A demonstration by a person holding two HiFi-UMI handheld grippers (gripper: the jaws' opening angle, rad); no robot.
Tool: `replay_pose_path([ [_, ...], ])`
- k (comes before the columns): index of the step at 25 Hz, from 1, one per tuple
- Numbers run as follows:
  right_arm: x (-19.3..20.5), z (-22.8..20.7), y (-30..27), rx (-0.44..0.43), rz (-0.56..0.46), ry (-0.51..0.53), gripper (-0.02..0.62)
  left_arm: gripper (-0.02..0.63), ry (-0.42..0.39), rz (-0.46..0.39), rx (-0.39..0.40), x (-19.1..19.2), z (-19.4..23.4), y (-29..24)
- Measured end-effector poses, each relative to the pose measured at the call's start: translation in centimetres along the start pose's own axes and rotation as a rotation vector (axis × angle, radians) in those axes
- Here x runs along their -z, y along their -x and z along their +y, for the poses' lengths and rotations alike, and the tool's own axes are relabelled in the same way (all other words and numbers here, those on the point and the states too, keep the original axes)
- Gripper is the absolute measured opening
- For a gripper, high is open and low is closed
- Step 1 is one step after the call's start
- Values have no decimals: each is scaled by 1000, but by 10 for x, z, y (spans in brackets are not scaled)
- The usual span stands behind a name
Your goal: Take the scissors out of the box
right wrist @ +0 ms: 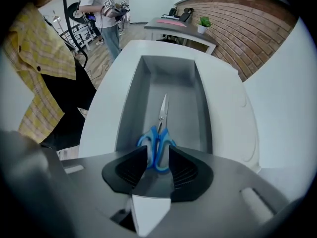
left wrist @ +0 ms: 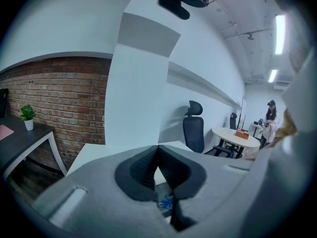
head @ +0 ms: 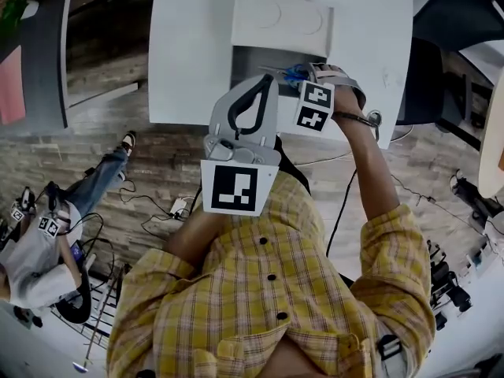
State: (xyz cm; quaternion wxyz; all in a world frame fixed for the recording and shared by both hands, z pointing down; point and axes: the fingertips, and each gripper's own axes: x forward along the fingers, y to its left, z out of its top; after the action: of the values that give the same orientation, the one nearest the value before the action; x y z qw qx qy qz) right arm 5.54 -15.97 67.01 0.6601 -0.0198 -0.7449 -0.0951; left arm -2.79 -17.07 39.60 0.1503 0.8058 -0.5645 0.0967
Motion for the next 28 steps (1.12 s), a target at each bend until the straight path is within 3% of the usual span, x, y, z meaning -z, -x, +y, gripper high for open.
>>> replay_pose_path([
  [6, 4, 2, -7, 16, 31, 66, 127, 3, 29, 0, -7, 1, -2, 0],
  [14, 18, 1, -21, 7, 68, 77, 124, 3, 75, -4, 12, -1, -5, -10],
  [28, 7, 6, -24, -47, 128, 94, 94, 3, 54, -11, 21, -2, 1, 5],
])
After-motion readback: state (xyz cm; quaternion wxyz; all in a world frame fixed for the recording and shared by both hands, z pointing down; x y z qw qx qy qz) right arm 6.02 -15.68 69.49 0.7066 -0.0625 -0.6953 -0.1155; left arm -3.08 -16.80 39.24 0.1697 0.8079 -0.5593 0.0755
